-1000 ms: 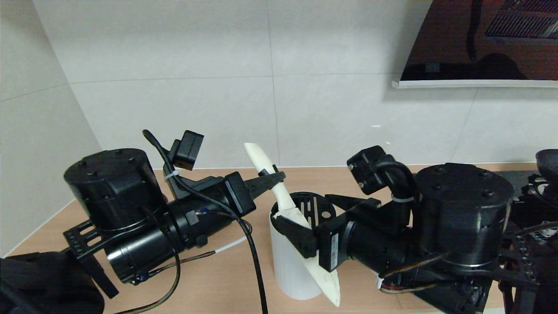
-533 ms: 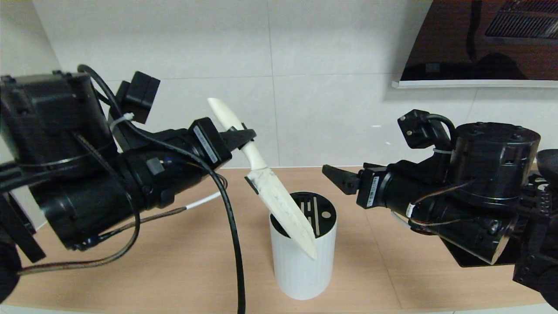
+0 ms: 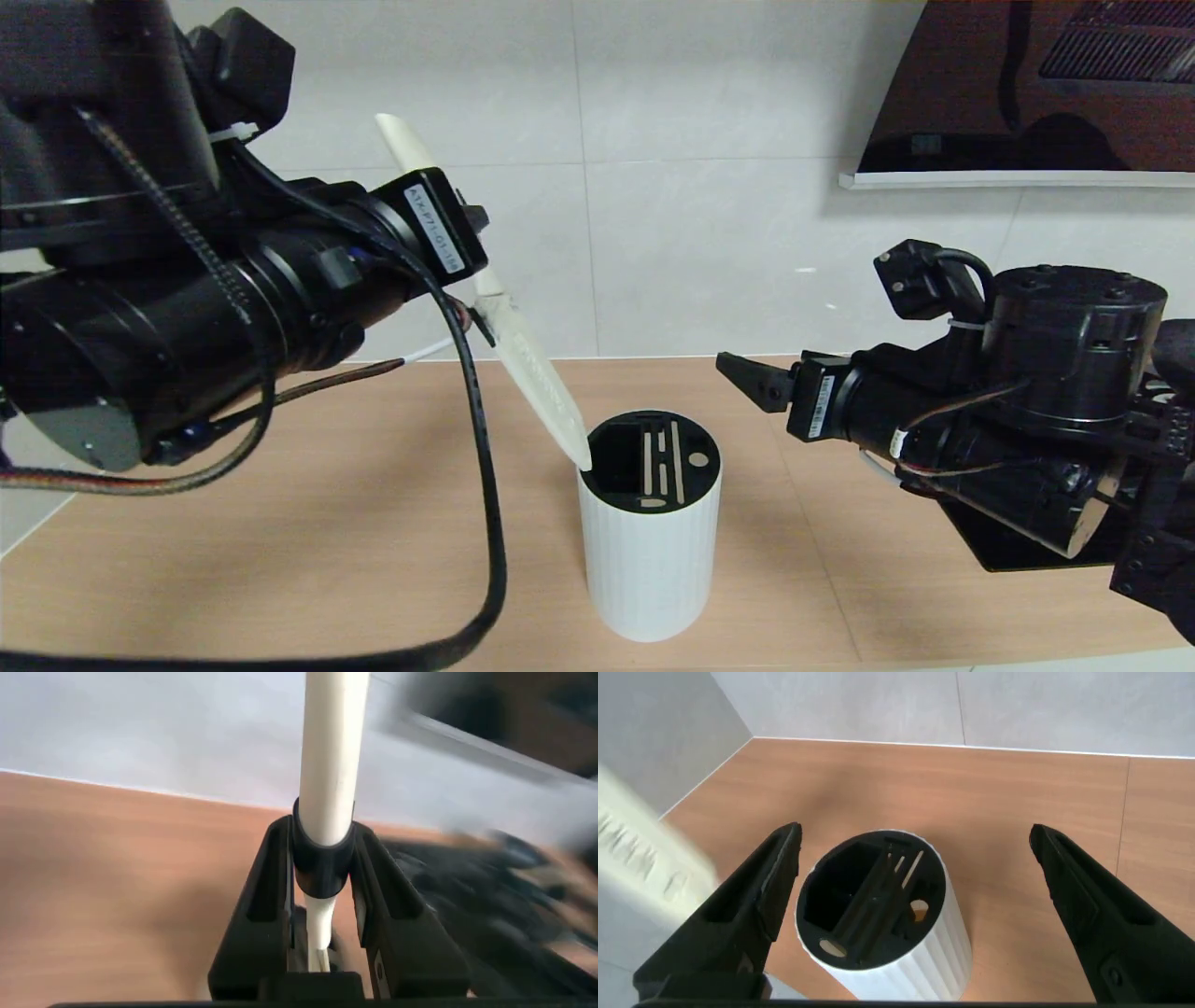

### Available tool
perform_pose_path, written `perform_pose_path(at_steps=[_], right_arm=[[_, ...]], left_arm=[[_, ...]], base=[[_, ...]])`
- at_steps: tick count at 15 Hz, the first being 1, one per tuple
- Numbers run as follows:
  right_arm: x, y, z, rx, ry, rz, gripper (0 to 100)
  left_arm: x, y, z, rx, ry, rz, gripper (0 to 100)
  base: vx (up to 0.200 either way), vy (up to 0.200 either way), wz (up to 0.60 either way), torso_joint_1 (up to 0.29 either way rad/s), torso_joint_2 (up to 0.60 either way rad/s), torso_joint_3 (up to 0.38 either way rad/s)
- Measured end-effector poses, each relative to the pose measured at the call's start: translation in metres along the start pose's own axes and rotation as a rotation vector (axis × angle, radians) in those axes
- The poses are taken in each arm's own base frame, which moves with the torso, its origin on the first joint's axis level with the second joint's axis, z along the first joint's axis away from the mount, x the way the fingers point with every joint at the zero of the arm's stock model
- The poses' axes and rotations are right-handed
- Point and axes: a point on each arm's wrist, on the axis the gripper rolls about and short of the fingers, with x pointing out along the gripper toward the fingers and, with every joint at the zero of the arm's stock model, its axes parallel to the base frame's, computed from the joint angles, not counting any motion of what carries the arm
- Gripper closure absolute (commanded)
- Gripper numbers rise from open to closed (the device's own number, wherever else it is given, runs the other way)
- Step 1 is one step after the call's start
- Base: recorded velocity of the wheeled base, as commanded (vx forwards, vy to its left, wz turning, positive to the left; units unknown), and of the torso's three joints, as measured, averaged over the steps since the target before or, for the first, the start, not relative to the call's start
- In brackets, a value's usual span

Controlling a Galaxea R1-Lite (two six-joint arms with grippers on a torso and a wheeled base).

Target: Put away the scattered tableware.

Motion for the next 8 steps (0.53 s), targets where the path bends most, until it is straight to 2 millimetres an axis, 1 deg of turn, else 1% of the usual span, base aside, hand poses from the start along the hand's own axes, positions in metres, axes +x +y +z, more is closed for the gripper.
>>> perform_pose_path(at_steps=[2,5,8], right_arm=[[0.000,0.000,-0.001,-0.001,0.005,-0.002,0],[0.000,-0.001,-0.003,-0.002,0.009,-0.003,0],[0.000,-0.001,-0.003,-0.002,0.012,-0.004,0]], left_arm=[[0.000,-0.014,-0.010,0.026,-0.047,0.009,100],[0.009,-0.030,-0.027,0.078,-0.145,0.058,100],[0.014,-0.038,-0.050,0.167,-0.191,0.045,100]], base=[[0.000,0.000,0.00,0.000,0.00,0.000],[0.000,0.000,0.00,0.000,0.00,0.000],[0.000,0.000,0.00,0.000,0.00,0.000]])
